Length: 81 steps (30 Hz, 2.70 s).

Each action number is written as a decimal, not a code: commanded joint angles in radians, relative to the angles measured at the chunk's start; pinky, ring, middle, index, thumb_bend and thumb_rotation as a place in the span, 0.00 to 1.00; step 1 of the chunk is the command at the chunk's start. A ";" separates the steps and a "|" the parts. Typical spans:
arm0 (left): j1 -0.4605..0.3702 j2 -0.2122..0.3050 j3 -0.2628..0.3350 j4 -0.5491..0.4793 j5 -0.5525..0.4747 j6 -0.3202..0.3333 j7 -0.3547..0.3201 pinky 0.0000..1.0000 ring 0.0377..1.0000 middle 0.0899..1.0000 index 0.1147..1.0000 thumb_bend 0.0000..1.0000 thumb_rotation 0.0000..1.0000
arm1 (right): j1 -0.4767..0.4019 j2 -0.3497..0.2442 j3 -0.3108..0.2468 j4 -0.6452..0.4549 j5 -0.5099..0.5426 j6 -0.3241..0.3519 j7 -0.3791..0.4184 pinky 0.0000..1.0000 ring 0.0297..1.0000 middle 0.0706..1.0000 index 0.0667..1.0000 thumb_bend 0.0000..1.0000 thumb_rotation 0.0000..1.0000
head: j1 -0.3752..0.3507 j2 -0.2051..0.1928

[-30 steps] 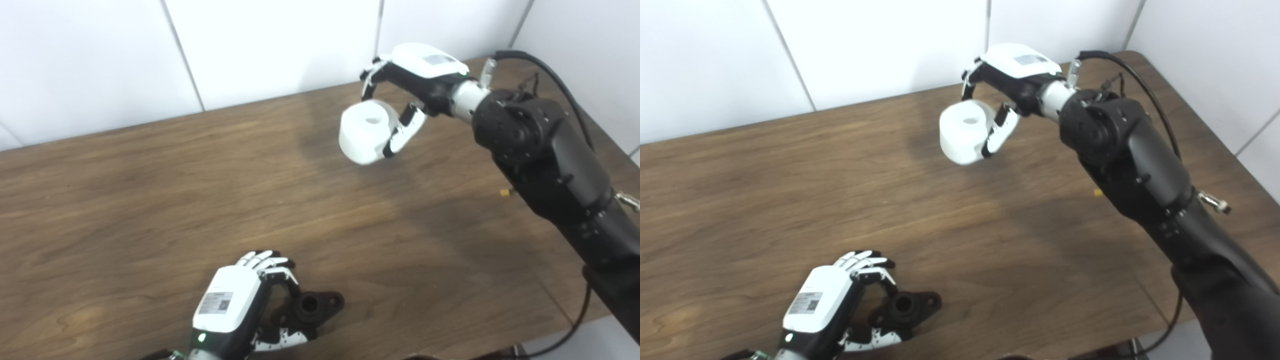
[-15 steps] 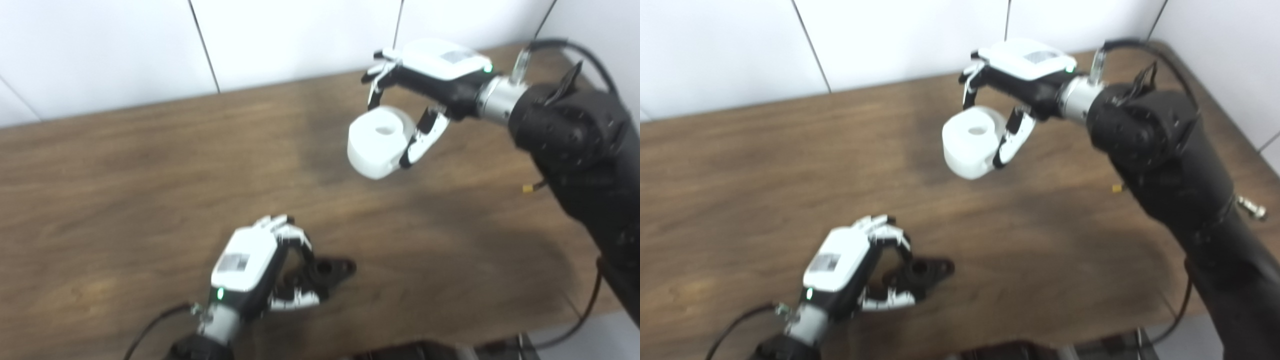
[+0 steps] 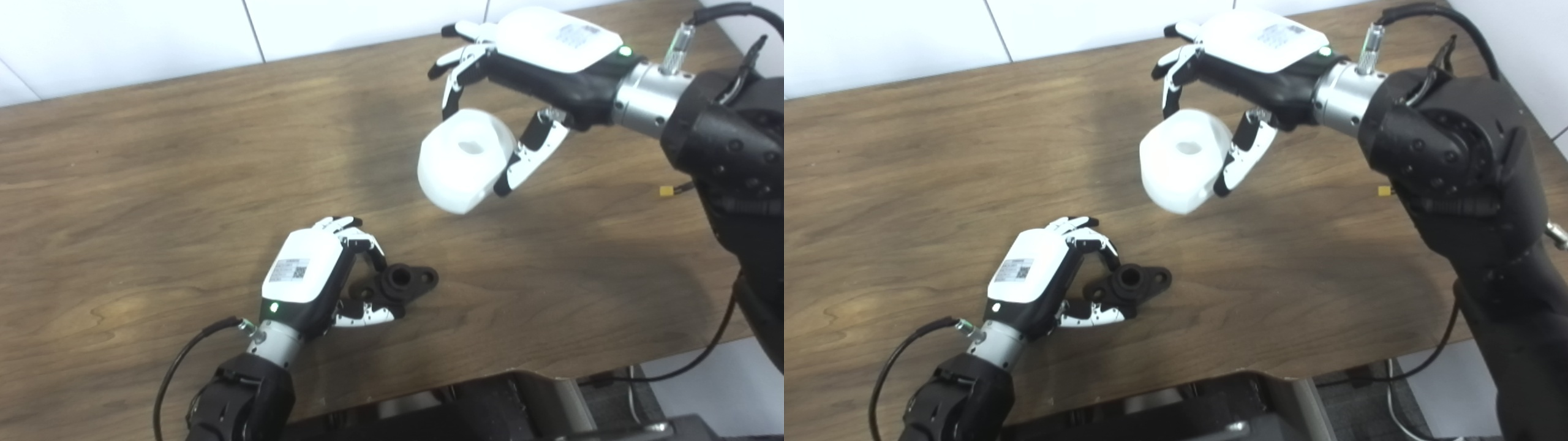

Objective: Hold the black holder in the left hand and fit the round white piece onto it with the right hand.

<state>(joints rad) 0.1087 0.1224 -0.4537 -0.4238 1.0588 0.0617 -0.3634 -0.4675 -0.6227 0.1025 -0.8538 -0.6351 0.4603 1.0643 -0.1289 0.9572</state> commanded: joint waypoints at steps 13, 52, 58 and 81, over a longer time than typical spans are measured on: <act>-0.008 -0.009 -0.021 0.016 0.037 0.045 -0.058 0.88 0.85 0.77 0.42 0.52 0.06 | 0.050 0.080 0.020 -0.073 -0.035 -0.006 -0.003 0.97 1.00 0.86 0.45 0.52 0.15 | 0.018 0.003; 0.003 -0.014 -0.085 0.038 0.094 0.066 -0.057 0.85 0.85 0.76 0.42 0.52 0.06 | 0.129 0.203 0.122 -0.038 -0.090 -0.116 -0.094 0.98 1.00 0.86 0.45 0.52 0.15 | 0.064 -0.015; 0.007 -0.014 -0.088 0.032 0.101 0.073 -0.066 0.85 0.84 0.76 0.42 0.52 0.06 | 0.147 0.215 0.149 -0.026 -0.111 -0.171 -0.110 0.97 1.00 0.86 0.45 0.52 0.15 | 0.068 -0.018; 0.007 -0.010 -0.085 0.017 0.085 0.085 -0.079 0.85 0.84 0.76 0.42 0.52 0.06 | 0.190 0.233 0.182 -0.006 -0.204 -0.299 -0.108 0.96 0.99 0.86 0.45 0.52 0.15 | 0.058 -0.025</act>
<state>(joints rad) 0.0928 0.1025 -0.5228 -0.4293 1.1423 0.1371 -0.3716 -0.2607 -0.3910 0.2951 -0.8393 -0.8313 0.1850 0.9835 -0.0706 0.9311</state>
